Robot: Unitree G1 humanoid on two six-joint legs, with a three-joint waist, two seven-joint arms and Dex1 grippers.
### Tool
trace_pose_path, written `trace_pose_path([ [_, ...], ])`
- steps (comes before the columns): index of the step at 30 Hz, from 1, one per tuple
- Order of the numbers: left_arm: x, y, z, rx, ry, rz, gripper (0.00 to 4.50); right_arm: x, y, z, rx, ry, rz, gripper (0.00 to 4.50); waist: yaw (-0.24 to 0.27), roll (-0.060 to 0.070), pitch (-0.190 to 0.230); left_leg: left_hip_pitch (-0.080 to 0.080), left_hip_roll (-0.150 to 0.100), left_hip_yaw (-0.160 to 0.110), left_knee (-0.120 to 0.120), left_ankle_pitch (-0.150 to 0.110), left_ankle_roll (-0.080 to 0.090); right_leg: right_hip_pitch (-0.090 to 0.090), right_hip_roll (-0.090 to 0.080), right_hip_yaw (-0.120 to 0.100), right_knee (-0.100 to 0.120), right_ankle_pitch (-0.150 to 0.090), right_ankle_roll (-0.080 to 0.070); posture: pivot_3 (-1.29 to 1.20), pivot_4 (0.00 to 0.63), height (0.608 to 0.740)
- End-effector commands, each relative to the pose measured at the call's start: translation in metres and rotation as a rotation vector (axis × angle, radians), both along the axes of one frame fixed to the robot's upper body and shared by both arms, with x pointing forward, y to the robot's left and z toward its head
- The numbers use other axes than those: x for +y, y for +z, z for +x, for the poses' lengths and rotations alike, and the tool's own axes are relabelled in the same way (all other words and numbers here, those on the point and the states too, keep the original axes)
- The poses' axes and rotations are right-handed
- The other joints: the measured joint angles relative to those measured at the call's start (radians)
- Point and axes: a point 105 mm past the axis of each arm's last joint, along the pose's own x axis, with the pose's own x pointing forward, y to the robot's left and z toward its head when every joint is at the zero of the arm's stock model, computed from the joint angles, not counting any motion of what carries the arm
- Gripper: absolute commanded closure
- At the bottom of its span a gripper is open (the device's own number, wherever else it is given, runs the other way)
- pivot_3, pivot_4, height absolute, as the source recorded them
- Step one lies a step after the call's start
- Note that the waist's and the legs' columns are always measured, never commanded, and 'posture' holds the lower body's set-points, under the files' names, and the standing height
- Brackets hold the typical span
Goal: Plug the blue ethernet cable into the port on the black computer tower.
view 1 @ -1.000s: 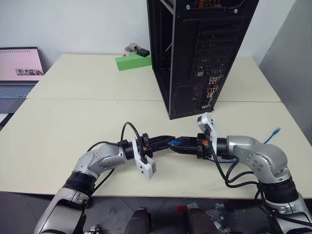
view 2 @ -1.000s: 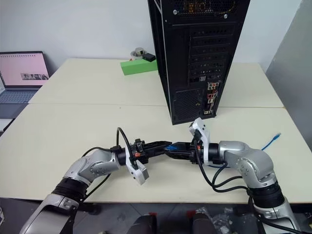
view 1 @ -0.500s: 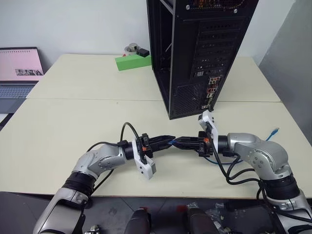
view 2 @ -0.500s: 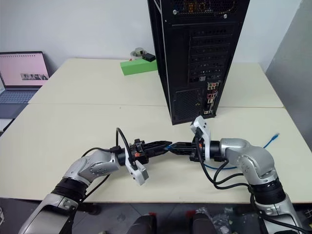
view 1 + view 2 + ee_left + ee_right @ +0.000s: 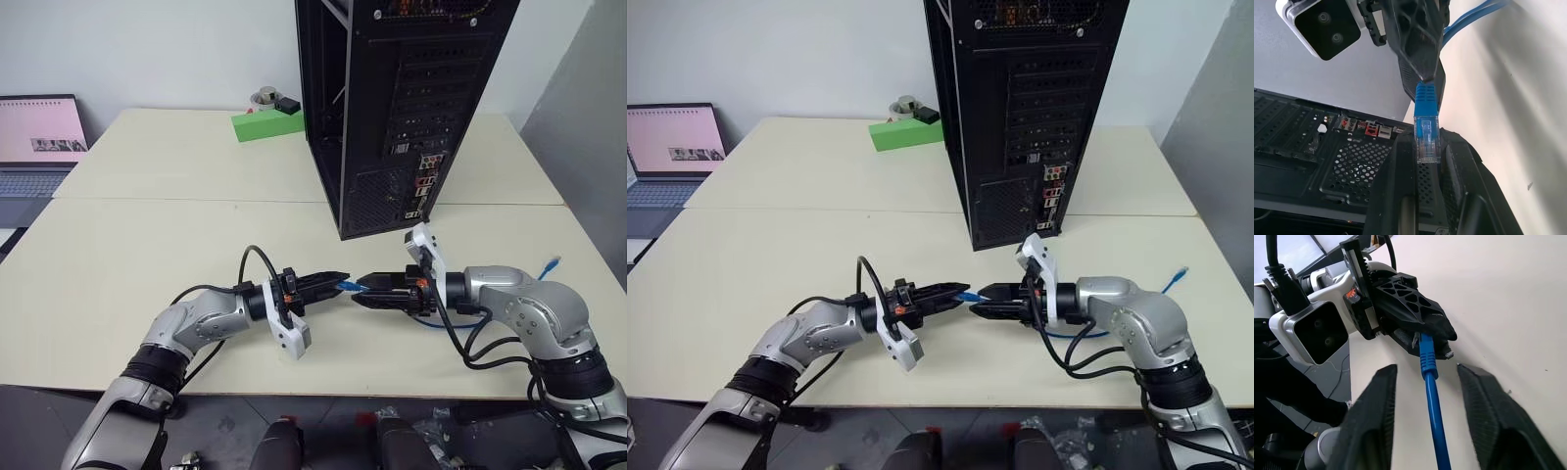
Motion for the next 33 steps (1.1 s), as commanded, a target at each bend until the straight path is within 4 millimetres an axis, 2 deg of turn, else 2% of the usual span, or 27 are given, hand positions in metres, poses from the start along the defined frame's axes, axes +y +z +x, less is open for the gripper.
trace_pose_path([
  [1, 0.000, 0.007, 0.000, -0.022, -0.003, -0.030, 4.20, -0.004, 0.006, 0.002, -0.006, -0.016, 0.029, 2.32, 0.000, 0.000, 0.000, 0.000, 0.000, 0.000, 0.000, 0.000, 0.000, 0.000, 0.000, 0.000, 0.000, 0.000, 0.000, 0.00, 0.150, 0.740],
  [7, -0.002, 0.006, -0.001, -0.019, -0.010, -0.032, 4.20, 0.001, 0.007, 0.003, 0.002, -0.015, 0.059, 2.32, 0.000, 0.000, 0.000, 0.000, 0.000, 0.000, 0.000, 0.000, 0.000, 0.000, 0.000, 0.000, 0.000, 0.000, 0.000, 0.00, 0.150, 0.740],
  [10, -0.002, 0.005, -0.002, -0.017, -0.010, -0.031, 4.20, 0.002, 0.008, 0.004, 0.004, -0.016, 0.064, 2.76, 0.000, 0.000, 0.000, 0.000, 0.000, 0.000, 0.000, 0.000, 0.000, 0.000, 0.000, 0.000, 0.000, 0.000, 0.000, 0.00, 0.150, 0.740],
  [14, -0.002, 0.004, -0.003, -0.014, -0.013, -0.029, 4.20, 0.002, 0.009, 0.003, 0.008, -0.010, 0.073, 3.74, 0.000, 0.000, 0.000, 0.000, 0.000, 0.000, 0.000, 0.000, 0.000, 0.000, 0.000, 0.000, 0.000, 0.000, 0.000, 0.00, 0.150, 0.740],
  [18, -0.002, 0.004, -0.004, -0.016, -0.019, -0.024, 4.20, 0.003, 0.010, 0.003, 0.010, -0.007, 0.075, 4.48, 0.000, 0.000, 0.000, 0.000, 0.000, 0.000, 0.000, 0.000, 0.000, 0.000, 0.000, 0.000, 0.000, 0.000, 0.000, 0.00, 0.150, 0.740],
  [26, -0.002, 0.000, -0.007, -0.003, -0.027, -0.020, 4.20, 0.003, 0.010, 0.002, 0.014, 0.002, 0.065, 4.50, 0.000, 0.000, 0.000, 0.000, 0.000, 0.000, 0.000, 0.000, 0.000, 0.000, 0.000, 0.000, 0.000, 0.000, 0.000, 0.00, 0.150, 0.740],
  [28, 0.000, -0.001, -0.004, 0.032, -0.014, -0.020, 3.50, 0.001, 0.010, 0.002, 0.015, 0.005, 0.059, 4.50, 0.000, 0.000, 0.000, 0.000, 0.000, 0.000, 0.000, 0.000, 0.000, 0.000, 0.000, 0.000, 0.000, 0.000, 0.000, 0.00, 0.150, 0.740],
  [30, 0.002, -0.003, -0.002, 0.065, 0.001, -0.024, 3.37, 0.000, 0.010, 0.002, 0.016, 0.005, 0.054, 4.50, 0.000, 0.000, 0.000, 0.000, 0.000, 0.000, 0.000, 0.000, 0.000, 0.000, 0.000, 0.000, 0.000, 0.000, 0.000, 0.00, 0.150, 0.740],
  [33, 0.008, -0.005, 0.005, 0.150, 0.054, -0.063, 2.68, -0.003, 0.010, 0.003, 0.011, -0.005, 0.045, 4.50, 0.000, 0.000, 0.000, 0.000, 0.000, 0.000, 0.000, 0.000, 0.000, 0.000, 0.000, 0.000, 0.000, 0.000, 0.000, 0.00, 0.150, 0.740],
])
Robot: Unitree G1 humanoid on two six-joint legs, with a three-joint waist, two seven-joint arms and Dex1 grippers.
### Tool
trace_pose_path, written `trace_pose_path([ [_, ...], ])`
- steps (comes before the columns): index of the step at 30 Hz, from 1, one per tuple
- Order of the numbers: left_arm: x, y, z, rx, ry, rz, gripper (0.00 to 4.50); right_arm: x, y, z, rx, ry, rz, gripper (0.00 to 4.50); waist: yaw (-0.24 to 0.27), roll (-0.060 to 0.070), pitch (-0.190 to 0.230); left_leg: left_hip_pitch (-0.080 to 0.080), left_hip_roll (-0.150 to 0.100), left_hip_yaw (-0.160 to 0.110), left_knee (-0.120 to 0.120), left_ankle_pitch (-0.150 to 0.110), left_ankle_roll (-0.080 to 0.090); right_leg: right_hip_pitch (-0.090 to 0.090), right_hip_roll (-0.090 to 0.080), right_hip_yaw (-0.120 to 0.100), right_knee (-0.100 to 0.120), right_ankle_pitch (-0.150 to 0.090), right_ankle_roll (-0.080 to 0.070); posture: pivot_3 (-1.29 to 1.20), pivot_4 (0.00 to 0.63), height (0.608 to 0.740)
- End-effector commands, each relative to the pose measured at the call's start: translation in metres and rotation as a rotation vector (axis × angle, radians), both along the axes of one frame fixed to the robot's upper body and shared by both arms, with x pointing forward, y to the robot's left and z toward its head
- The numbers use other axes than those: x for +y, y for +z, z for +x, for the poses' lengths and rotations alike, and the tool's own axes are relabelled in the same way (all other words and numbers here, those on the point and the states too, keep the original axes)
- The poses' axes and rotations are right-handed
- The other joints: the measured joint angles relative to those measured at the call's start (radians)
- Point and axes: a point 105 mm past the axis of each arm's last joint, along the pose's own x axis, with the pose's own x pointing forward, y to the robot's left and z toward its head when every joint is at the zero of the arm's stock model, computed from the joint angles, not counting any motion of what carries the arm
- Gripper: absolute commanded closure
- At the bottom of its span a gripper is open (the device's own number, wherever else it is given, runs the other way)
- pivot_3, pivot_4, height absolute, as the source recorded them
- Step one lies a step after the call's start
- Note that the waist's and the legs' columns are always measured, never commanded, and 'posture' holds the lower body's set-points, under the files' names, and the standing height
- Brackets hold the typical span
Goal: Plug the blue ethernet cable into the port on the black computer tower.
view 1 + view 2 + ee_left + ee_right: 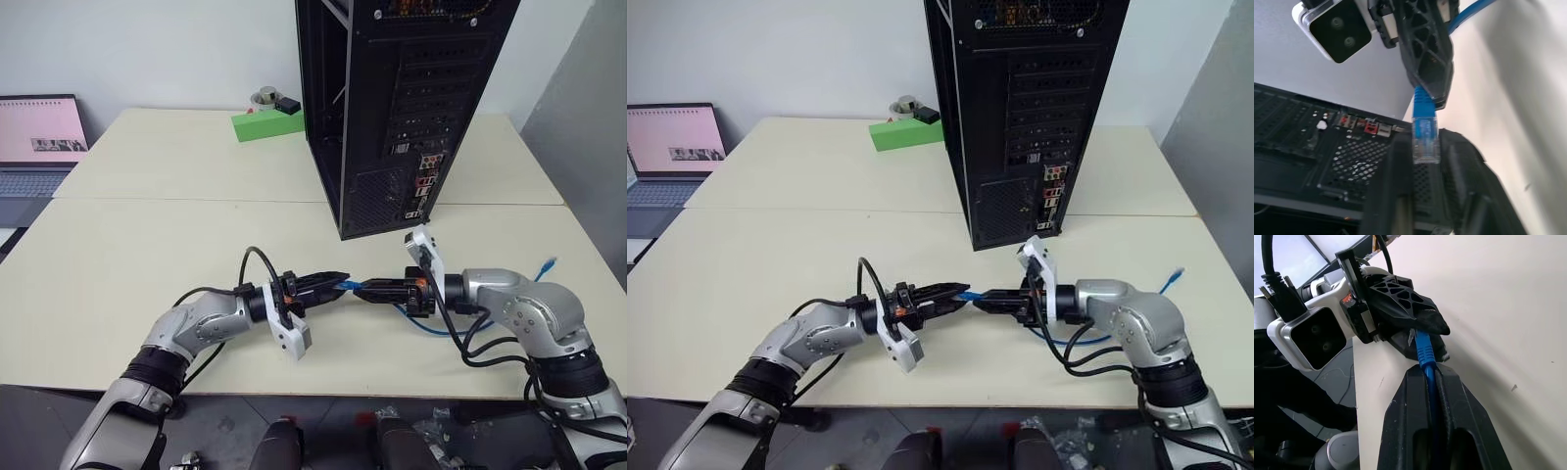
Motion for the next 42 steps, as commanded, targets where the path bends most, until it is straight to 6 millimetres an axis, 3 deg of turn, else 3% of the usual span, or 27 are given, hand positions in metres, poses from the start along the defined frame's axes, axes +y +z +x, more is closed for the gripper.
trace_pose_path([
  [1, 0.010, -0.001, 0.008, 0.118, 0.074, -0.065, 2.55, -0.005, 0.012, 0.001, -0.046, -0.003, 0.012, 4.50, 0.000, 0.000, 0.000, 0.000, 0.000, 0.000, 0.000, 0.000, 0.000, 0.000, 0.000, 0.000, 0.000, 0.000, 0.000, 0.00, 0.150, 0.740],
  [6, 0.024, -0.013, 0.019, 0.397, 0.219, -0.177, 1.59, -0.025, 0.015, 0.008, -0.099, -0.099, -0.017, 4.50, 0.000, 0.000, 0.000, 0.000, 0.000, 0.000, 0.000, 0.000, 0.000, 0.000, 0.000, 0.000, 0.000, 0.000, 0.000, 0.00, 0.150, 0.740],
  [10, 0.014, -0.005, 0.024, 0.675, 0.301, -0.405, 0.83, -0.057, 0.027, 0.027, -0.215, -0.314, -0.038, 4.50, 0.001, 0.000, 0.000, 0.000, 0.000, 0.000, 0.000, 0.000, 0.000, 0.000, 0.000, 0.000, 0.000, 0.000, 0.000, 0.00, 0.150, 0.740],
  [13, -0.008, 0.008, 0.022, 0.802, 0.298, -0.516, 0.83, -0.075, 0.033, 0.041, -0.295, -0.486, -0.056, 4.50, 0.001, 0.000, 0.000, -0.001, 0.000, -0.001, 0.001, 0.000, 0.000, 0.000, 0.000, 0.000, 0.000, 0.000, 0.000, 0.00, 0.150, 0.740],
  [20, -0.052, 0.024, 0.028, 0.857, 0.373, -0.616, 0.83, -0.098, 0.040, 0.059, -0.385, -0.833, -0.044, 4.50, -0.002, 0.000, 0.000, 0.000, 0.000, 0.000, 0.000, 0.000, 0.000, 0.000, 0.000, 0.000, 0.000, 0.000, 0.000, 0.00, 0.150, 0.740],
  [24, -0.072, 0.029, 0.028, 0.938, 0.360, -0.663, 0.83, -0.094, 0.041, 0.062, -0.390, -0.953, -0.021, 4.50, -0.002, 0.000, 0.000, 0.000, 0.000, 0.000, 0.000, 0.000, 0.000, 0.000, 0.001, 0.001, 0.000, 0.000, 0.000, 0.00, 0.150, 0.740],
  [32, -0.073, 0.040, 0.049, 0.859, 0.470, -0.730, 0.83, -0.077, 0.056, 0.074, -0.410, -1.056, 0.031, 4.50, -0.001, 0.001, -0.001, 0.000, 0.000, 0.000, 0.000, 0.000, 0.000, 0.000, 0.001, 0.001, 0.000, 0.000, 0.000, 0.00, 0.150, 0.740],
  [42, -0.071, 0.036, 0.048, 0.859, 0.487, -0.737, 0.83, -0.080, 0.060, 0.095, -0.405, -1.101, 0.025, 4.50, 0.000, 0.001, -0.001, 0.000, 0.000, 0.000, 0.000, 0.000, 0.000, 0.000, 0.001, 0.001, 0.000, 0.000, 0.000, 0.00, 0.150, 0.740],
])
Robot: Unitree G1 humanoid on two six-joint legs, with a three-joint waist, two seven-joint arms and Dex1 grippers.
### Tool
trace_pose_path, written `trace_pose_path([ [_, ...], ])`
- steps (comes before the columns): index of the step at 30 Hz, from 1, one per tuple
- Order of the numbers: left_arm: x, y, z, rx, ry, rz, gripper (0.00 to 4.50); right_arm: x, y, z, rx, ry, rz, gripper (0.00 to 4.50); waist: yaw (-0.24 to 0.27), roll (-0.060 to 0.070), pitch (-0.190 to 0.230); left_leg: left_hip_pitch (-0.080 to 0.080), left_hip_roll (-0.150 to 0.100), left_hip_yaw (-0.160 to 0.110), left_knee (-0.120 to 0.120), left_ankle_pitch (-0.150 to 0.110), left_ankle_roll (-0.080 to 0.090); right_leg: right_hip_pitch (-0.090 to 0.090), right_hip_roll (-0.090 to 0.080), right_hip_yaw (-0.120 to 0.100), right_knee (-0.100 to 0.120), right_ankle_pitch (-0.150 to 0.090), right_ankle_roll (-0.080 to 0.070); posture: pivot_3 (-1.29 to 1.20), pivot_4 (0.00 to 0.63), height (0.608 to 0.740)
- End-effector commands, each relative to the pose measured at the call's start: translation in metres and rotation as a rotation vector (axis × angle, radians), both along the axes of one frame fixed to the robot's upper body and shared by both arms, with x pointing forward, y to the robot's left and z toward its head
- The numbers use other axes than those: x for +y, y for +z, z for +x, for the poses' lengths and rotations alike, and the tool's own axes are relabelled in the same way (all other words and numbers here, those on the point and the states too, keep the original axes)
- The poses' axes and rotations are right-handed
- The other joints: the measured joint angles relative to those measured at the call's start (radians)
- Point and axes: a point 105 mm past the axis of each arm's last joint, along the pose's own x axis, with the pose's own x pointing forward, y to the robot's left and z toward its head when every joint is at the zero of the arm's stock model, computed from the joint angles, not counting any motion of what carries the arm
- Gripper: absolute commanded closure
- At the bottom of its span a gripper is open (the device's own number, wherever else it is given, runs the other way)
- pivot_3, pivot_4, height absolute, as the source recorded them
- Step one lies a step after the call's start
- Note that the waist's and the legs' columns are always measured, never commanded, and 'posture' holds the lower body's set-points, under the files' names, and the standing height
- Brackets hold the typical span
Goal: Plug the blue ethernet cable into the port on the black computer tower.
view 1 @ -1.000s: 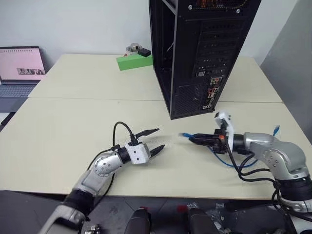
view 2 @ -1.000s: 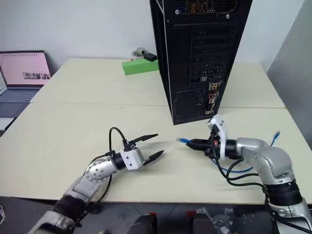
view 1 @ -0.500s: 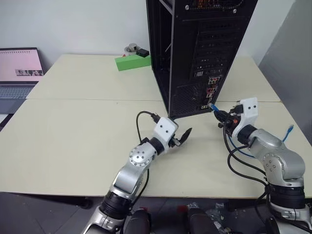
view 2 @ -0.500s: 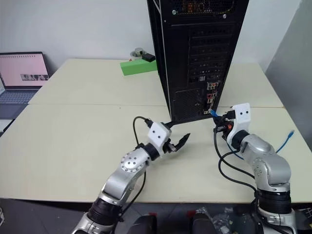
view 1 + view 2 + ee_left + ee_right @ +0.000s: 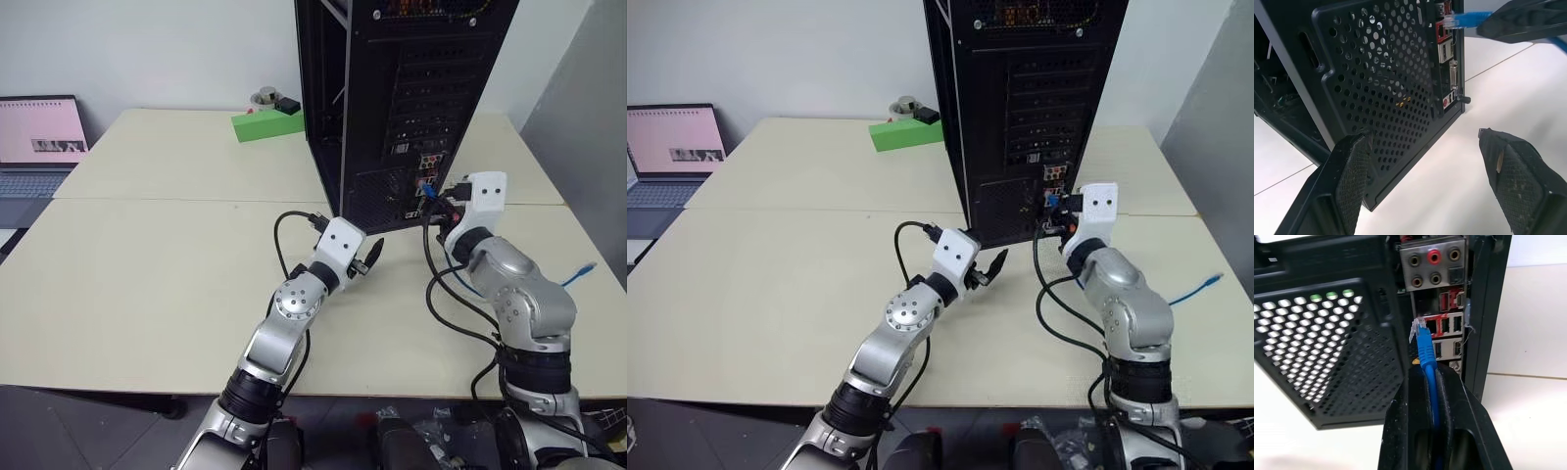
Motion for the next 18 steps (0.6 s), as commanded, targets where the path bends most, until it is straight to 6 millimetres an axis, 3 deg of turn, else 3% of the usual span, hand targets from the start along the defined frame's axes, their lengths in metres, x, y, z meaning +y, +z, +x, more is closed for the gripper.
trace_pose_path([
  [1, -0.0025, 0.0123, -0.0047, -0.047, -0.002, -0.026, 0.83, -0.0029, 0.0141, 0.0041, -0.056, -0.015, -0.001, 4.50, 0.000, 0.000, 0.000, 0.000, 0.000, 0.000, 0.000, 0.000, 0.000, 0.000, 0.000, 0.000, 0.000, 0.000, 0.000, 0.00, 0.150, 0.740],
  [18, -0.0019, 0.0132, -0.0039, -0.051, 0.004, -0.022, 0.83, 0.0005, 0.0209, 0.0114, -0.069, 0.011, -0.011, 4.50, -0.010, 0.000, 0.000, 0.000, 0.000, 0.000, 0.000, 0.000, 0.000, 0.000, 0.000, 0.000, 0.000, 0.000, 0.000, 0.00, 0.150, 0.740],
])
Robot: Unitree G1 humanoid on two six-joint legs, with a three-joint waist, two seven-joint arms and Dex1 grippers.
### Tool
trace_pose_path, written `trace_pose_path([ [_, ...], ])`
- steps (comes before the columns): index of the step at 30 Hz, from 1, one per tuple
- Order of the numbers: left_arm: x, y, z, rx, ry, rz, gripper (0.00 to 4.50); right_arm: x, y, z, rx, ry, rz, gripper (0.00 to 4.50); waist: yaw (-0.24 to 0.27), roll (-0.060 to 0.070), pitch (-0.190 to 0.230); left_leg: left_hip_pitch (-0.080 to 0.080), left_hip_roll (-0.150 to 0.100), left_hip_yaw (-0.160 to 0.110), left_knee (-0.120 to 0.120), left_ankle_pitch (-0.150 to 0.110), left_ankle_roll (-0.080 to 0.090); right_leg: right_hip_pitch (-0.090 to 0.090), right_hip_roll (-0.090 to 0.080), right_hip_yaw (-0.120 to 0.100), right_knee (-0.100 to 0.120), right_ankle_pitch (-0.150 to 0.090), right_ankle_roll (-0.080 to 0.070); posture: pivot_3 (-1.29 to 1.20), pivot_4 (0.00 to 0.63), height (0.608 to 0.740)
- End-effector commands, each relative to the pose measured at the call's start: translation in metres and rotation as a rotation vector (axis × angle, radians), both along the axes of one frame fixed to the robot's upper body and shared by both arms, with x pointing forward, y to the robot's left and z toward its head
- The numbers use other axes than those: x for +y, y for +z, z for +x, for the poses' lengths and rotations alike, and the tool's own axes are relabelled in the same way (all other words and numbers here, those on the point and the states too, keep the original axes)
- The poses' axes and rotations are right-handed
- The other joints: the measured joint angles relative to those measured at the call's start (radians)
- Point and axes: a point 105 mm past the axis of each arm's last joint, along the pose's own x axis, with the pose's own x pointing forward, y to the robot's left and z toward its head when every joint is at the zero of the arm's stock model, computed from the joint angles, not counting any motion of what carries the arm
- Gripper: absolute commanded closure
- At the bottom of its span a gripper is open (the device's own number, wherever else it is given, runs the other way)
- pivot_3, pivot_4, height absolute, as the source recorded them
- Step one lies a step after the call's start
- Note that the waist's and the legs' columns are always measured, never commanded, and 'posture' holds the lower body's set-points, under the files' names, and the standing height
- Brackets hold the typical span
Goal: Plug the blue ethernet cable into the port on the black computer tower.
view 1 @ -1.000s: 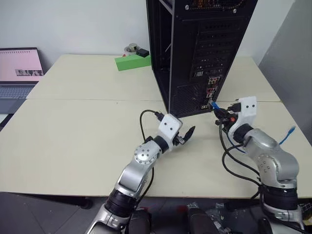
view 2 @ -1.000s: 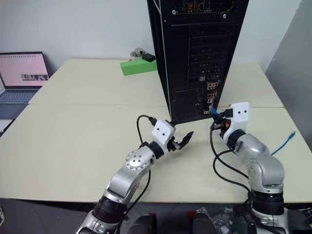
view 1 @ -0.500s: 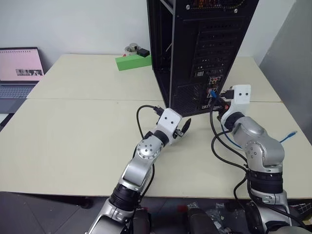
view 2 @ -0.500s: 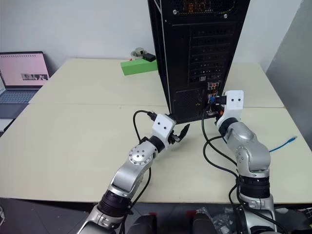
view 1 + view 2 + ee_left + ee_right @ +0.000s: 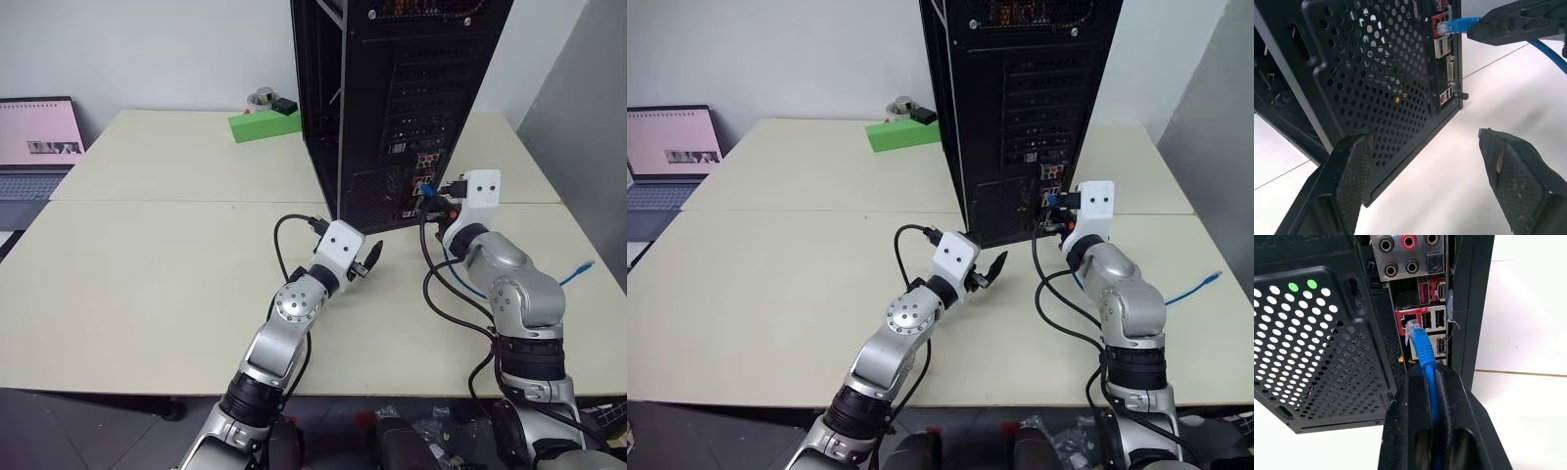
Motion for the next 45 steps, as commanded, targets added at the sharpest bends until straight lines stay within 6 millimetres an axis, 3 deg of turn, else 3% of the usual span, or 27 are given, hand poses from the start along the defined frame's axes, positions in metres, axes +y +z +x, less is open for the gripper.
trace_pose_path([
  [1, -0.002, 0.018, -0.003, -0.060, -0.007, -0.025, 0.83, 0.004, 0.026, 0.000, -0.087, 0.024, 0.002, 4.50, -0.002, 0.000, 0.000, 0.000, 0.000, 0.000, 0.000, 0.000, 0.000, 0.000, 0.000, 0.000, 0.000, 0.000, 0.000, 0.00, 0.150, 0.740],
  [15, -0.003, 0.017, -0.004, -0.055, -0.008, -0.025, 0.83, 0.015, 0.021, -0.004, -0.066, 0.040, 0.016, 4.50, -0.003, 0.000, 0.000, 0.000, 0.000, 0.000, 0.000, 0.000, 0.000, 0.000, 0.000, 0.000, -0.001, 0.000, 0.000, 0.00, 0.150, 0.740],
  [24, -0.004, 0.017, -0.004, -0.052, -0.013, -0.032, 0.83, 0.024, 0.028, 0.004, -0.070, 0.066, 0.015, 4.50, -0.007, 0.000, 0.000, 0.000, 0.000, 0.000, 0.000, 0.000, 0.000, -0.001, 0.000, 0.000, 0.000, 0.000, 0.000, 0.00, 0.150, 0.740],
  [39, -0.008, 0.021, -0.008, -0.058, -0.029, -0.048, 0.83, 0.018, 0.030, 0.014, -0.060, 0.081, -0.011, 4.50, -0.020, 0.000, 0.000, 0.001, 0.001, 0.001, 0.000, 0.000, 0.000, -0.001, 0.001, 0.002, 0.000, 0.001, 0.000, 0.00, 0.150, 0.740],
  [41, -0.007, 0.021, -0.008, -0.059, -0.026, -0.048, 0.82, 0.014, 0.026, 0.012, -0.054, 0.086, -0.028, 3.90, -0.019, 0.000, 0.000, 0.001, 0.001, 0.001, 0.000, 0.000, 0.000, -0.001, 0.001, 0.002, 0.000, 0.001, 0.000, 0.00, 0.150, 0.740],
  [45, -0.006, 0.023, -0.007, -0.059, -0.023, -0.049, 0.82, 0.008, 0.023, 0.007, -0.043, 0.104, -0.054, 3.19, -0.009, 0.000, 0.000, 0.000, 0.000, 0.001, 0.000, 0.000, 0.000, -0.001, 0.001, 0.001, -0.001, 0.001, 0.000, 0.00, 0.150, 0.740],
])
